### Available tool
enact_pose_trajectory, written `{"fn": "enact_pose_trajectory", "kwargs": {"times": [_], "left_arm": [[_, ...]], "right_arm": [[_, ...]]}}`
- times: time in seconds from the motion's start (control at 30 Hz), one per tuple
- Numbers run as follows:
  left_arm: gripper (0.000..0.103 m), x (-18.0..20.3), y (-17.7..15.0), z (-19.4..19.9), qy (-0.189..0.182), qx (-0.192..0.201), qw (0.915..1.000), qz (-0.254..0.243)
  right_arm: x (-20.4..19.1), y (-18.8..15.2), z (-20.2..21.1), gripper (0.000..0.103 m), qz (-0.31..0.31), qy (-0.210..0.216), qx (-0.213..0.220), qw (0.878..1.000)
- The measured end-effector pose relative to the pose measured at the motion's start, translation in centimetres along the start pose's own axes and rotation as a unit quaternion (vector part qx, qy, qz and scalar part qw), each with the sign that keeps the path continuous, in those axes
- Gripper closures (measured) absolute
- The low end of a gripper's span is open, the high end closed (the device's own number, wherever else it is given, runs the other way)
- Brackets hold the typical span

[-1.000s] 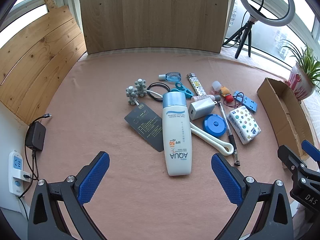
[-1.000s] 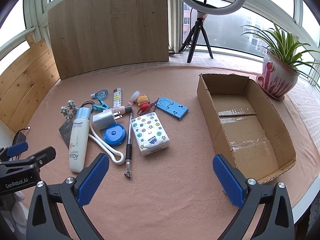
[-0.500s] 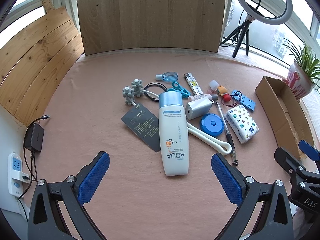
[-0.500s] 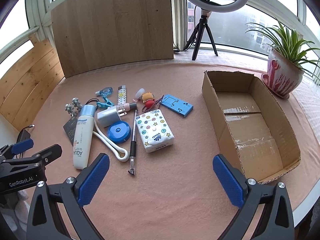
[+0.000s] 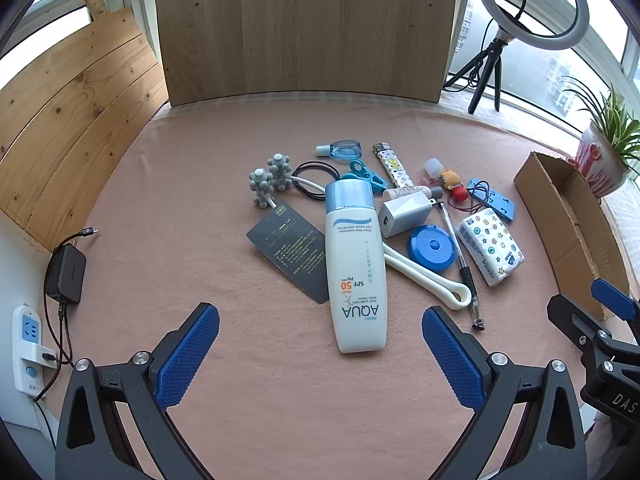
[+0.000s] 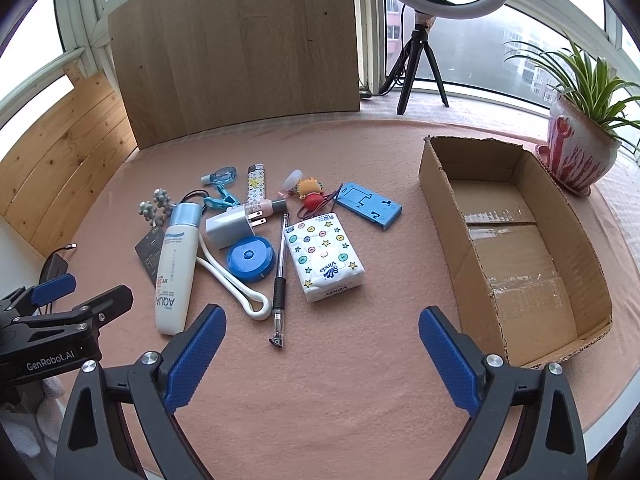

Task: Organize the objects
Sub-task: 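Move both tools toward the white AQUA sunscreen bottle in the pile, then close the right gripper around the white AQUA sunscreen bottle and lift it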

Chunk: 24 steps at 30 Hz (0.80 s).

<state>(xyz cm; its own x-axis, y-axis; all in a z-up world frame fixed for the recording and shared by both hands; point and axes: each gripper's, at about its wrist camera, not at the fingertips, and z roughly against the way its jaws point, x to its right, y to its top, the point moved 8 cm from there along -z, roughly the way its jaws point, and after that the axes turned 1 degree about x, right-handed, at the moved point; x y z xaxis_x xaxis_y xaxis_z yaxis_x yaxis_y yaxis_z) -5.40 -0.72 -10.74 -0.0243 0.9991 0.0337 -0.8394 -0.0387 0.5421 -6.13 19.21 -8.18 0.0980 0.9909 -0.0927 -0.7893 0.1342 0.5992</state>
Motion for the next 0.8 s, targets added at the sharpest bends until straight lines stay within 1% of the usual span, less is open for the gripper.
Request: {"fn": "enact_pose_trajectory", "kwargs": {"times": [0.3,0.53,0.57,0.63,0.8], "left_arm": [[0.001,-1.0,0.0,-0.9,-0.008,-0.003,1.0,-0.001],[0.003,-1.4,0.0,-2.0,-0.02,-0.012,0.9997,-0.004],[0.004,-1.5,0.0,-2.1,-0.024,-0.013,0.9996,-0.003],[0.005,-1.6,0.0,-2.4,-0.031,-0.016,0.9994,-0.002],[0.009,-1.9,-0.1,-3.3,-0.052,-0.027,0.9983,0.0]], "right_arm": [[-1.1,0.4,-0.9,0.011,-0.003,0.018,-0.012,1.0],[-2.2,1.0,-1.8,0.019,-0.004,0.036,-0.021,0.999],[-2.4,1.1,-2.0,0.021,-0.005,0.042,-0.023,0.999],[-2.9,1.3,-2.4,0.026,-0.007,0.052,-0.027,0.998],[-4.1,1.6,-3.7,0.031,-0.021,0.085,-0.045,0.995]]}}
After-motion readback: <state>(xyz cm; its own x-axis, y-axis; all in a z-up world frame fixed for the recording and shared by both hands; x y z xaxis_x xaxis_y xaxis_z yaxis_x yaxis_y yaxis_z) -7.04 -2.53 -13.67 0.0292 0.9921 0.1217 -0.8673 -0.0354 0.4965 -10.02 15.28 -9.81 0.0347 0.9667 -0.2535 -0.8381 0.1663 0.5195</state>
